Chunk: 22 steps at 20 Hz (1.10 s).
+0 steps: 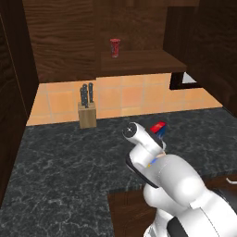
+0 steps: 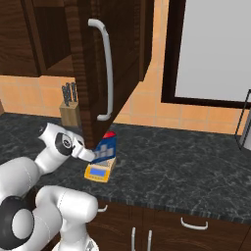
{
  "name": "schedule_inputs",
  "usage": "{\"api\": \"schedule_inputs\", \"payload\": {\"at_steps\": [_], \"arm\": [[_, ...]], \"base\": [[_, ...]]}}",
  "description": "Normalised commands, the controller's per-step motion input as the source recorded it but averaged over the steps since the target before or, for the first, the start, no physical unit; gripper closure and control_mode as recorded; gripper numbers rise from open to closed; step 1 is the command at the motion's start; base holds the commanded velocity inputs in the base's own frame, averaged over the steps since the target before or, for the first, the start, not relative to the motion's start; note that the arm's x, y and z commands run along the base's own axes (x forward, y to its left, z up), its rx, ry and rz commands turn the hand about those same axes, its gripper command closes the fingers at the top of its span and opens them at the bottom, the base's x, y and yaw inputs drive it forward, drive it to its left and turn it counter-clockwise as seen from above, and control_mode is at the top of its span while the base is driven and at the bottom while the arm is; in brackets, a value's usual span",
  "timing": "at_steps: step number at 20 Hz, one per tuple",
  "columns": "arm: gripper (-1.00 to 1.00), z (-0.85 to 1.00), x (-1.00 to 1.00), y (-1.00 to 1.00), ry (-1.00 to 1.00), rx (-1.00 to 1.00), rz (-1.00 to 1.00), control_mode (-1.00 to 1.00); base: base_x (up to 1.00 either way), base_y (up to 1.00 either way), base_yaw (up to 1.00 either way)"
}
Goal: Pick the boxed food and place it on the digital scale for weighing, and close the cabinet.
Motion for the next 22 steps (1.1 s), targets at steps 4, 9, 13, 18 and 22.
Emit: {"api": "schedule_inputs", "payload": {"at_steps": [4, 9, 13, 18, 22], "arm": [[-1.00, 0.20, -0.09, 0.02, 0.00, 0.00, 0.00, -1.00], [-1.00, 0.18, -0.13, 0.02, 0.00, -0.03, 0.00, -1.00], [-1.00, 0.08, -0.13, 0.00, 0.00, -0.04, 0.00, -1.00], [-1.00, 0.04, -0.08, 0.01, 0.00, -0.05, 0.00, -1.00], [-1.00, 0.17, -0.39, 0.24, 0.00, -0.05, 0.00, -1.00]], "base": [[0.00, 0.00, 0.00], [0.00, 0.00, 0.00], [0.00, 0.00, 0.00], [0.00, 0.00, 0.00], [0.00, 0.00, 0.00]]}}
